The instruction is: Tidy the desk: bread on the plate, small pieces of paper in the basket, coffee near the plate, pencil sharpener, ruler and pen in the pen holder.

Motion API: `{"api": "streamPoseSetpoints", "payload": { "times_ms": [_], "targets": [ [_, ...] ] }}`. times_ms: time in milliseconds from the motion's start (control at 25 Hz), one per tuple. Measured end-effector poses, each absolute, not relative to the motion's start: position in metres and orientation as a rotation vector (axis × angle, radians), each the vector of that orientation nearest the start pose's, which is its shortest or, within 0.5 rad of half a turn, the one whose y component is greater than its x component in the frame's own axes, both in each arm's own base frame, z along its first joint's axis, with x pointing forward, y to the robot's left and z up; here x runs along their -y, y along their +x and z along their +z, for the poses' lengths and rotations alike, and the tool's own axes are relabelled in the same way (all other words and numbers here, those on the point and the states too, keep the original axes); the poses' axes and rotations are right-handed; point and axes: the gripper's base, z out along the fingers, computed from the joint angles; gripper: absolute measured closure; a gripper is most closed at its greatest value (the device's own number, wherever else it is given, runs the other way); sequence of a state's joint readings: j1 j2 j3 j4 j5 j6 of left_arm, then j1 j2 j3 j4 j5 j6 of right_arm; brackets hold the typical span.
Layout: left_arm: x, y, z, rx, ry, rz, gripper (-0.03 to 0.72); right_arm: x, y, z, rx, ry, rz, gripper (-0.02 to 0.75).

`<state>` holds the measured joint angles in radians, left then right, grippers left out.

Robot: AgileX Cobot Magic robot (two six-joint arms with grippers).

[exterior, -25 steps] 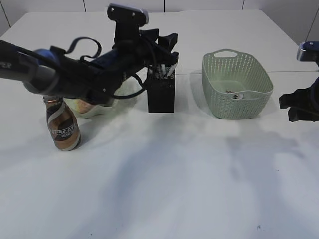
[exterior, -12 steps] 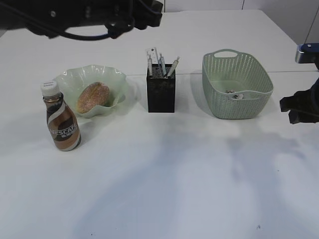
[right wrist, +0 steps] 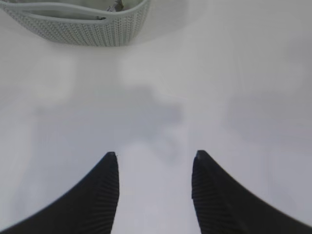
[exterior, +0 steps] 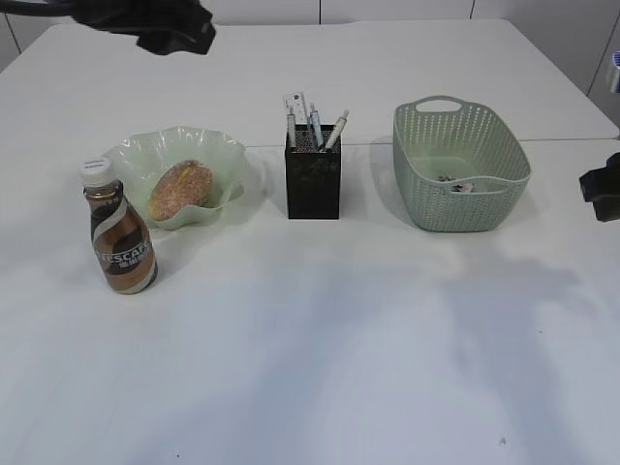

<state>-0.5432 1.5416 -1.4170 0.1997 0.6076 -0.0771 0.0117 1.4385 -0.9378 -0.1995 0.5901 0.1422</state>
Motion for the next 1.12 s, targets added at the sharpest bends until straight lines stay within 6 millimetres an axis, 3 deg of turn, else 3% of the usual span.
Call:
{"api": "streamPoseSetpoints", "payload": {
  "times_ms": [40, 320, 520, 600, 680, 840, 880, 1000, 1040, 1120],
  "targets": [
    [0.17, 0.303, 0.367, -2.152, 0.623, -0.119, 0.298, 0.007, 0.277, 0.265, -2.558, -0.018, -0.153, 0.344],
    [0.143, 0.261, 0.376, -2.435, 0.624, -0.04, 0.298, -0.002, 0.257, 0.287, -2.533, -0.119, -0.097, 0.344],
    [0.126, 0.236, 0.386, -2.543, 0.622, 0.004, 0.322, -0.013, 0.225, 0.306, -2.573, -0.206, -0.029, 0.344],
    [0.12, 0.226, 0.395, -2.527, 0.612, -0.003, 0.331, -0.013, 0.22, 0.308, -2.595, -0.207, -0.029, 0.344],
    [0.112, 0.213, 0.407, -2.487, 0.594, -0.021, 0.336, -0.013, 0.196, 0.322, -2.587, -0.204, -0.011, 0.344],
    [0.092, 0.178, 0.431, -2.393, 0.552, -0.07, 0.342, -0.013, 0.176, 0.335, -2.556, -0.199, 0.01, 0.344],
    [0.084, 0.165, 0.436, -2.364, 0.536, -0.085, 0.344, -0.012, 0.155, 0.347, -2.51, -0.194, 0.021, 0.344],
    [0.065, 0.134, 0.441, -2.306, 0.508, -0.113, 0.347, -0.011, 0.129, 0.358, -2.461, -0.194, 0.025, 0.344],
    [0.059, 0.124, 0.44, -2.294, 0.501, -0.12, 0.347, -0.01, 0.112, 0.365, -2.416, -0.192, 0.029, 0.344],
    [0.049, 0.105, 0.437, -2.27, 0.489, -0.142, 0.347, -0.01, 0.103, 0.368, -2.399, -0.191, 0.039, 0.344]
  ]
}}
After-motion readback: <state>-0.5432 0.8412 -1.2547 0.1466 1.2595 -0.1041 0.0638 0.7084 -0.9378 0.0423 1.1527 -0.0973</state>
